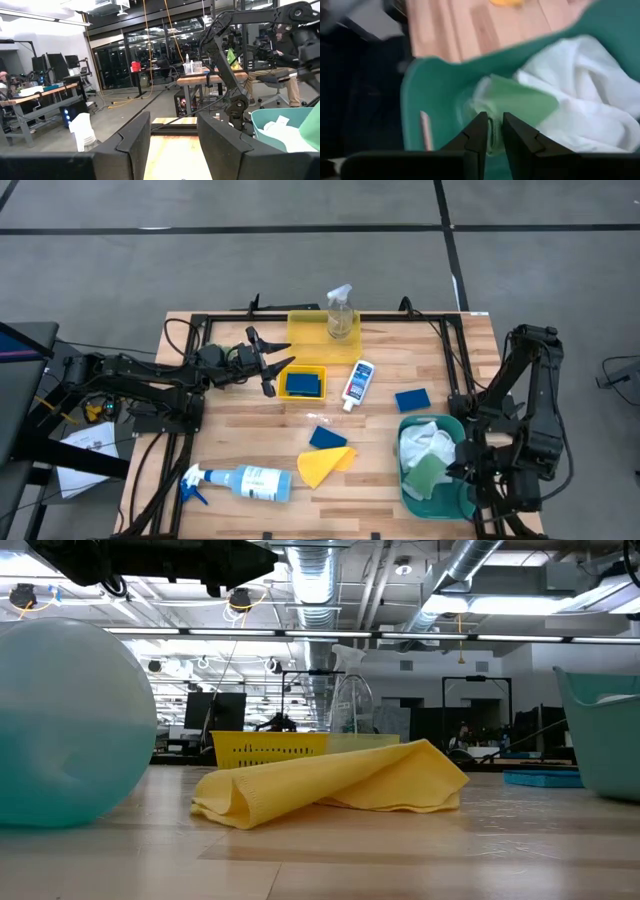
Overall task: Pick & Place Kitchen Items
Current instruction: Put the green cloth into the green bin, then put the blue sponge into the bottom yellow bin
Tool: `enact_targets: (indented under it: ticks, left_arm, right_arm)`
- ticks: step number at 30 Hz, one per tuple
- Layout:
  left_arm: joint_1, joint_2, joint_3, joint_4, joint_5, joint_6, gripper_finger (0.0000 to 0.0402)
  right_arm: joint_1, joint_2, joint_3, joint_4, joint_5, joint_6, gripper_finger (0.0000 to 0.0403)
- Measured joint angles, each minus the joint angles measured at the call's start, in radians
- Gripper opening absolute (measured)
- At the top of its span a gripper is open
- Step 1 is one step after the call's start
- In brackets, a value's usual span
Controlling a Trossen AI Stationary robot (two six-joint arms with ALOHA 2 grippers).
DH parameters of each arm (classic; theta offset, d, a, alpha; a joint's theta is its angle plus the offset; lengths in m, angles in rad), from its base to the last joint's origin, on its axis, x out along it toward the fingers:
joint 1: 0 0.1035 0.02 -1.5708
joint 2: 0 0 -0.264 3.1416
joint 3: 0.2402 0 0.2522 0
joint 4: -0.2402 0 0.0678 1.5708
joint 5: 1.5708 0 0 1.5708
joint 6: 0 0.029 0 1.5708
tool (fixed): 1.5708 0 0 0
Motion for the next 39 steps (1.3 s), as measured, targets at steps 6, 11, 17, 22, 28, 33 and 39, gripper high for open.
enact_targets:
  ticks: [6, 11, 17, 22, 28, 33, 39]
  left_arm:
    - [0.0, 0.0, 0.0, 0.0, 0.0, 0.0, 0.0159]
    - [0.0, 0.0, 0.0, 0.0, 0.0, 0.0, 0.0159]
    - [0.0, 0.0, 0.0, 0.0, 0.0, 0.0, 0.0159]
    - [0.0, 0.0, 0.0, 0.0, 0.0, 0.0, 0.0159]
    - [0.0, 0.0, 0.0, 0.0, 0.0, 0.0, 0.0159]
    - [0.0, 0.0, 0.0, 0.0, 0.0, 0.0, 0.0159]
    - [0.0, 0.0, 0.0, 0.0, 0.0, 0.0, 0.0159]
  right_arm:
    - [0.0, -0.001, 0.073, 0.021, 0.097, -0.058, 0.0054]
    - [0.0, -0.001, 0.097, 0.028, 0.134, -0.1, 0.0054]
    - [-0.025, -0.001, 0.098, 0.027, 0.134, -0.149, 0.0054]
    - [-0.065, -0.001, 0.098, 0.027, 0.133, -0.243, 0.0054]
    - [-0.161, -0.001, 0.098, 0.027, 0.133, -0.477, 0.0054]
    - [-0.279, -0.001, 0.098, 0.046, 0.154, -0.733, 0.0054]
    - [-0.414, 0.001, 0.098, 0.155, 0.247, -0.96, 0.0054]
